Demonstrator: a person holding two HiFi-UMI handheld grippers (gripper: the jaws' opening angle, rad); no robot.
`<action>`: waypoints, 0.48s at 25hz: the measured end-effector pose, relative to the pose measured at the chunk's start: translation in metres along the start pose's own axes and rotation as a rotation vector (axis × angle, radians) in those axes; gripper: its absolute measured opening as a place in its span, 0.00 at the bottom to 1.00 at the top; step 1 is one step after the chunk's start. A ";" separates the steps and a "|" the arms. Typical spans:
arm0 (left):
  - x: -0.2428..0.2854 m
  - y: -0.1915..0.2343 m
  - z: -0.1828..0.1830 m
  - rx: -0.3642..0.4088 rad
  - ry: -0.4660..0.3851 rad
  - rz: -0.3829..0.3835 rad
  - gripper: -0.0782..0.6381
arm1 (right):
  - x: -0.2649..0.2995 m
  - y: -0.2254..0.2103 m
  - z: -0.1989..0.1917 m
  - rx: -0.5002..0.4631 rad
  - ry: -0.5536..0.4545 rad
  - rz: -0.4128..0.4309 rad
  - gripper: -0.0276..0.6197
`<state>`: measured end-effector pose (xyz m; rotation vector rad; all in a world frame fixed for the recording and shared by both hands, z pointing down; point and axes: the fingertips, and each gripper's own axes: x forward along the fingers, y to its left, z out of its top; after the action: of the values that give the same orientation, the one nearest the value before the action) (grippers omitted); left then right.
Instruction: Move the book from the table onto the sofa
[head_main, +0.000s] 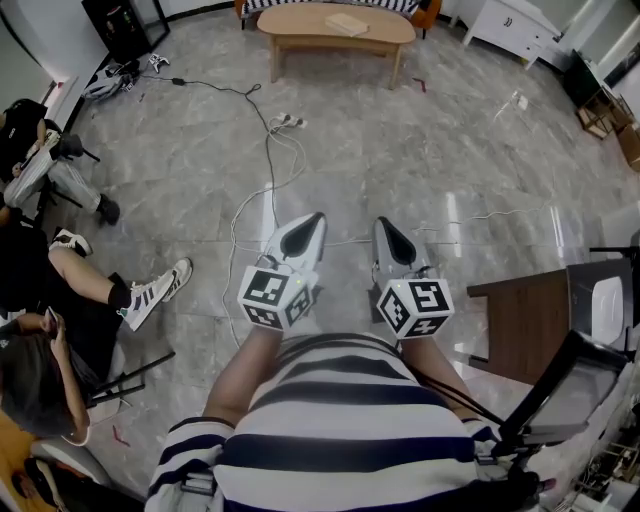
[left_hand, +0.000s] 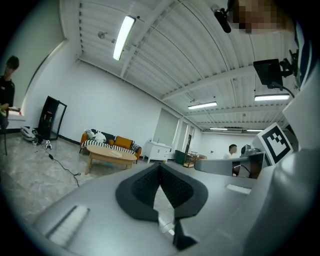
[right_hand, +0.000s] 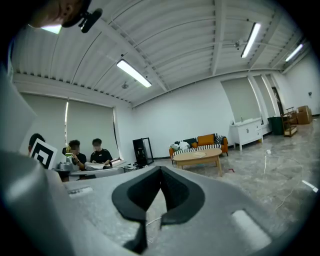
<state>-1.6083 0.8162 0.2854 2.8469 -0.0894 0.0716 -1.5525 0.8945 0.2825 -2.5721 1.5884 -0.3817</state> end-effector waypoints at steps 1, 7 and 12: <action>0.000 0.008 0.001 -0.001 0.001 0.002 0.11 | 0.007 0.004 0.000 0.004 -0.011 0.008 0.03; -0.002 0.041 -0.006 -0.028 0.047 -0.005 0.11 | 0.030 0.019 -0.011 0.002 0.014 -0.023 0.03; 0.002 0.051 -0.014 -0.062 0.058 -0.015 0.11 | 0.043 0.010 -0.014 -0.003 0.049 -0.066 0.03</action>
<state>-1.6103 0.7710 0.3132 2.7808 -0.0569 0.1453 -1.5466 0.8518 0.3011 -2.6422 1.5237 -0.4524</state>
